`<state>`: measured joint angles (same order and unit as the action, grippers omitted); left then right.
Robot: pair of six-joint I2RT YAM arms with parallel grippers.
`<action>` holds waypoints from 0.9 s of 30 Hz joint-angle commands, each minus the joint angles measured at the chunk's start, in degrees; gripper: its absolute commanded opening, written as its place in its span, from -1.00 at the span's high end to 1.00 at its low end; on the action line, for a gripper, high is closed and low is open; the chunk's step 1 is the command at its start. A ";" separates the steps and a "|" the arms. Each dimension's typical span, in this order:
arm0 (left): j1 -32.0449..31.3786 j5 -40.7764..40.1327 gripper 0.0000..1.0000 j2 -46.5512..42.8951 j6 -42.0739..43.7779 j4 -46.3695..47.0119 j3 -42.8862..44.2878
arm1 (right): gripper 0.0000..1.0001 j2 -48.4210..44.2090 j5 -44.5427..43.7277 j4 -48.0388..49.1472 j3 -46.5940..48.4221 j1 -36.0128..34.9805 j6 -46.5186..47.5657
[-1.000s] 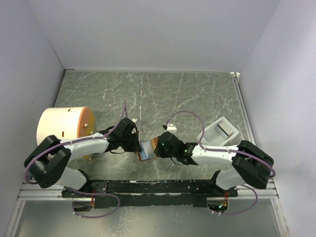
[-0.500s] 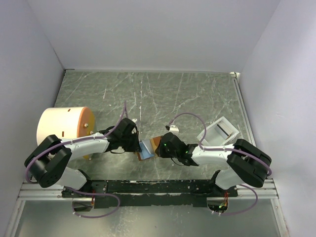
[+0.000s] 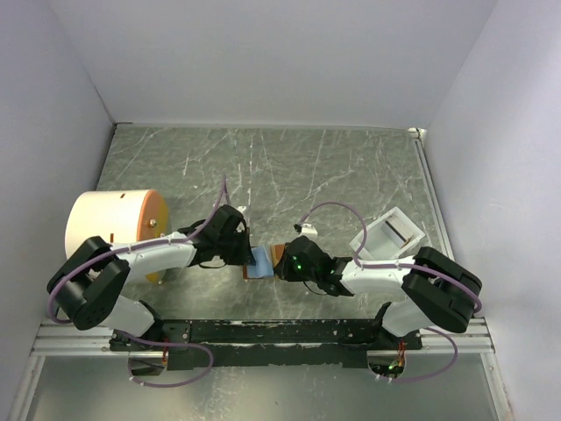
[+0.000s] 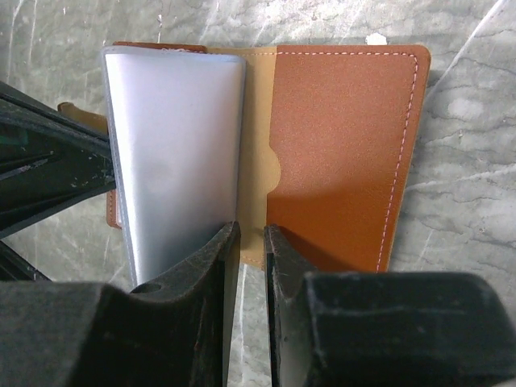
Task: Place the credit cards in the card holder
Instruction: Open the card holder at the center of the board.
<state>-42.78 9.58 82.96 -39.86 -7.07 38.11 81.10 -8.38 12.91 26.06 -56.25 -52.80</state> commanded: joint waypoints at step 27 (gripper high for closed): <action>0.25 4.91 0.85 2.23 0.54 3.56 4.00 | 0.16 -6.02 -2.59 -11.75 1.75 -0.01 2.69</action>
<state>-42.78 14.81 84.16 -40.10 -4.12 40.77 78.61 -8.75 6.61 27.86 -56.27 -50.70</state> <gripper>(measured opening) 0.074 0.395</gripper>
